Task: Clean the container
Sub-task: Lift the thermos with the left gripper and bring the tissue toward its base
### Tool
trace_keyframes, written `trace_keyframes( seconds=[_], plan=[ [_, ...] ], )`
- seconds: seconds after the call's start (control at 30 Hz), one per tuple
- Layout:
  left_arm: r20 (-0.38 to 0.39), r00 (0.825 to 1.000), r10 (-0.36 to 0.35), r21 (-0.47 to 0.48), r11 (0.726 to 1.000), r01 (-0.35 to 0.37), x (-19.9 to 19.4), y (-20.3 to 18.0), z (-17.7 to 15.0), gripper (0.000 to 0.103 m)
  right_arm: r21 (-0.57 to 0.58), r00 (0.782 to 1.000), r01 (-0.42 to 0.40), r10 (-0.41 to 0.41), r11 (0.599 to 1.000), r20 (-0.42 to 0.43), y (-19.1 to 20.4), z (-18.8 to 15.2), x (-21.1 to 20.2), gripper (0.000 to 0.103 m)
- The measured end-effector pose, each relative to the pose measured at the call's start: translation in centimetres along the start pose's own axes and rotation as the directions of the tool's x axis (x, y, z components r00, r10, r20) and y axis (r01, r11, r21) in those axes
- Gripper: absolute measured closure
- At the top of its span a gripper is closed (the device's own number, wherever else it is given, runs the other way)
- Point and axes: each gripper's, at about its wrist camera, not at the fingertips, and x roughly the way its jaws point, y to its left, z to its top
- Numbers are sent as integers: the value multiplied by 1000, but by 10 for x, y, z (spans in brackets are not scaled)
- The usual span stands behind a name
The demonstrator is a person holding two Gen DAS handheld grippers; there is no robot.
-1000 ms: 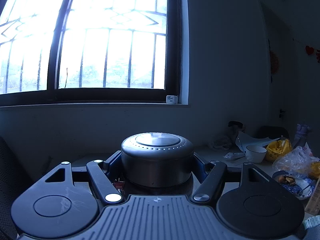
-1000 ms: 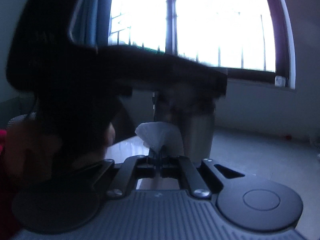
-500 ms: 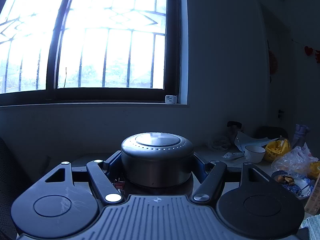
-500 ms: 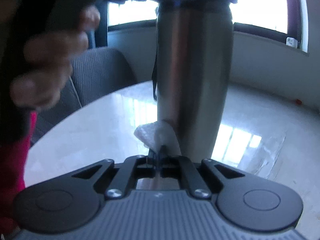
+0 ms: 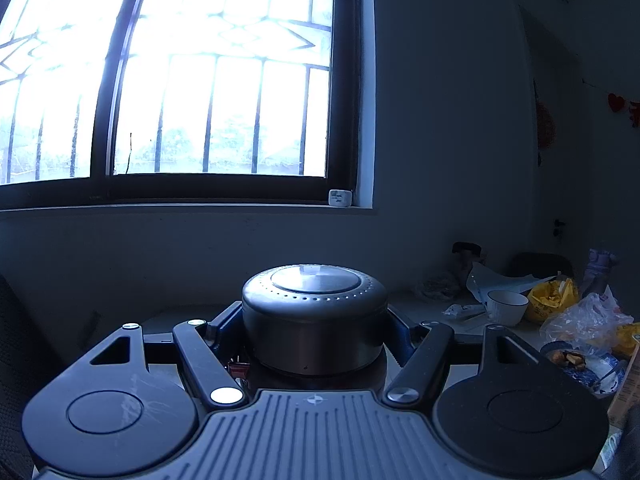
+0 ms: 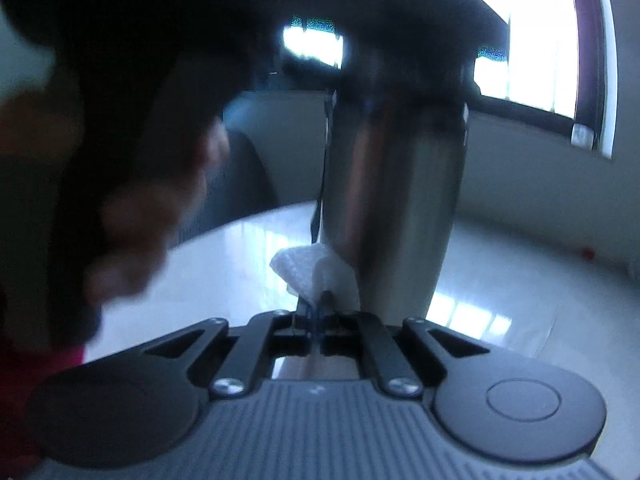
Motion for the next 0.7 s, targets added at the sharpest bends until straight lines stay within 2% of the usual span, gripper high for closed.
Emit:
trace_keyframes(
  seconds=[0.13,0.37,0.57,0.7],
  plan=[
    [-3,1000,-7,1,1000,7,-1,1,1,32,-31,998,13,-11,999,58,-2,14,-16,100],
    [-4,1000,-19,6,1000,19,-2,4,0,32,-70,995,32,-25,997,101,-6,20,-31,100],
    [-1,1000,-26,18,999,26,-3,3,-1,32,-51,990,30,-23,998,138,-16,20,-44,101],
    [1,1000,-25,18,1000,25,-3,3,-2,32,-33,991,18,-14,999,130,-23,13,-45,100]
  ],
)
